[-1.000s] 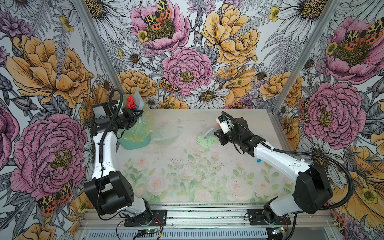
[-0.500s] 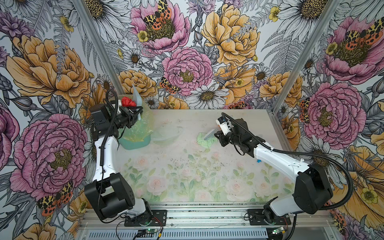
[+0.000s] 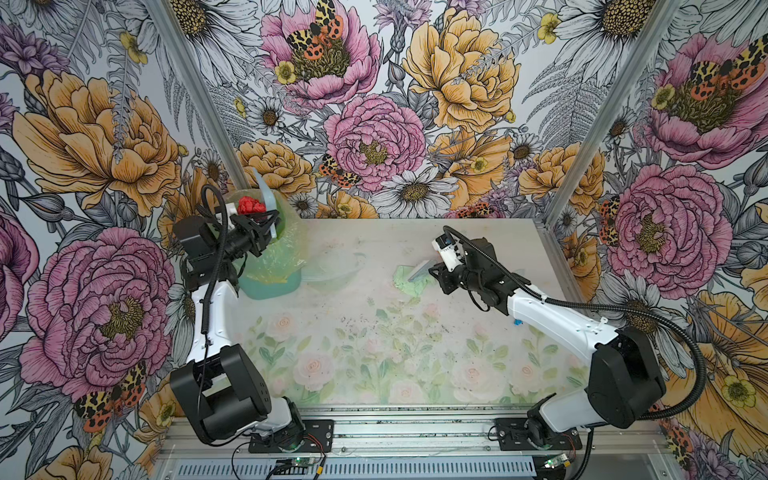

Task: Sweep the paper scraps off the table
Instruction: 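Tip the dustpan over the green bin with the left gripper, then bring the empty dustpan back down to the table with the left gripper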

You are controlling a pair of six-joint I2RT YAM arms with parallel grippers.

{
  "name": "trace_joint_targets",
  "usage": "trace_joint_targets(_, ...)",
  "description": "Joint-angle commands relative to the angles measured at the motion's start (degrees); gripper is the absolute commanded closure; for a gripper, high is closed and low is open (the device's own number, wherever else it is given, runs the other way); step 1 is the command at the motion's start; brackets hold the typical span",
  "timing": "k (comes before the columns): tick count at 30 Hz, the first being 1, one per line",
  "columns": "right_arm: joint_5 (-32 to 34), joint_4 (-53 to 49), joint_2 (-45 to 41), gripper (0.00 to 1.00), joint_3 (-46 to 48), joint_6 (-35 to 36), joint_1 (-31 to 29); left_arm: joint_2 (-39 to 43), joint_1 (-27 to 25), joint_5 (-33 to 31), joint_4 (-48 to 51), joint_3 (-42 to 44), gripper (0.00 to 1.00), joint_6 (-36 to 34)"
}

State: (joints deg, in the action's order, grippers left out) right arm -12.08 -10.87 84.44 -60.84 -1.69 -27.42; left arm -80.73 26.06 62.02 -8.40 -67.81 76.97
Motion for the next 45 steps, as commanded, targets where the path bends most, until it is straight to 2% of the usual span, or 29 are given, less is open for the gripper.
trace_joint_targets(1, -0.88, 1.03, -1.05, 1.00, 0.02, 0.14, 0.37, 0.13, 0.63, 1.21, -8.68, 0.31, 1.00, 5.61)
trace_joint_targets(5, -1.11, 0.92, -0.93, 1.00, -0.16, 0.17, 0.35, 0.34, 0.68, -0.27, -13.41, 1.60, 1.00, 11.07)
trace_joint_targets(13, -1.51, 0.99, -0.68, 1.00, -0.04, 0.03, 0.43, -0.72, 0.65, -2.65, -28.77, 5.65, 1.00, 25.23)
trace_joint_targets(18, -1.62, 0.99, -0.82, 1.00, 0.32, 0.27, 0.42, -3.27, 0.56, -4.27, -42.02, 7.91, 1.00, 36.54)
trace_joint_targets(23, -1.71, 1.03, -1.15, 1.00, 0.55, 0.13, 0.46, -5.56, 0.48, -5.80, -50.56, 8.93, 1.00, 44.10)
trace_joint_targets(34, -1.81, 1.10, -1.33, 1.00, 0.90, 0.08, 0.52, -6.58, 0.47, -6.79, -53.76, 9.63, 1.00, 46.48)
trace_joint_targets(39, -1.72, 1.12, -1.58, 1.00, 1.03, 0.28, 0.52, -7.66, 0.47, -7.64, -58.24, 10.27, 1.00, 51.04)
trace_joint_targets(45, -0.72, 1.05, -1.91, 1.00, 0.94, -0.30, 0.52, -7.52, 0.31, -6.35, -57.26, 9.37, 1.00, 49.29)
